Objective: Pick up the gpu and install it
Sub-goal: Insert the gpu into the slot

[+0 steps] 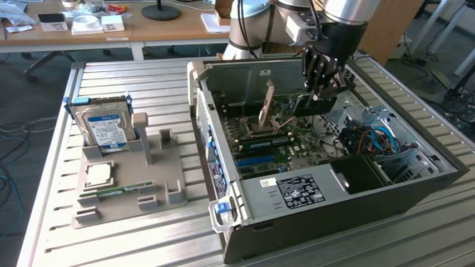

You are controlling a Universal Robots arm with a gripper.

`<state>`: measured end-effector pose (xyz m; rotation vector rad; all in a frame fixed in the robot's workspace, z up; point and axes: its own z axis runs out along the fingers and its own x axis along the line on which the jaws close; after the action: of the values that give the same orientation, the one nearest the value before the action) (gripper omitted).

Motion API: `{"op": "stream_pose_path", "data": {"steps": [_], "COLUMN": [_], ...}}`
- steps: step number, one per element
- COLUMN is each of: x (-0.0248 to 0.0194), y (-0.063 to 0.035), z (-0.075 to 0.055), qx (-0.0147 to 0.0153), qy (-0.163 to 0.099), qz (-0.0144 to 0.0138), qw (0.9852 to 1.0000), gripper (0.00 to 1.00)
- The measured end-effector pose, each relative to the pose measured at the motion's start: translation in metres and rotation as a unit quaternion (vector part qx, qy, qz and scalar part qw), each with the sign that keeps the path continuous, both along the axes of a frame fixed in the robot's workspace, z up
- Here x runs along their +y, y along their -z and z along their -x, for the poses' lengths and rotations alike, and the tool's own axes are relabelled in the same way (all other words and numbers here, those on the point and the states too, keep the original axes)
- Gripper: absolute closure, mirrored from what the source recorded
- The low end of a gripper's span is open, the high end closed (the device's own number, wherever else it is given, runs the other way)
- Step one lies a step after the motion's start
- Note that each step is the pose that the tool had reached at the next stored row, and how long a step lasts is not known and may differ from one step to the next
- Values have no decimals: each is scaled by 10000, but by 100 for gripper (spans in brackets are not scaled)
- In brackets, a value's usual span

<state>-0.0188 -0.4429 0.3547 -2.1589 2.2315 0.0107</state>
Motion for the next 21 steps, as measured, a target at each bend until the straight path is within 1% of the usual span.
{"op": "stream_pose_path", "data": {"steps": [2, 8, 15, 21], "x": [-12, -22, -29, -29], "y": [13, 69, 138, 164], "z": [5, 38, 89, 101], "qx": [-1, -1, -1, -1], "qy": [0, 0, 0, 0], "qz": [-2, -1, -1, -2], "qw": [10000, 10000, 10000, 10000], "gripper": [73, 73, 73, 73]}}
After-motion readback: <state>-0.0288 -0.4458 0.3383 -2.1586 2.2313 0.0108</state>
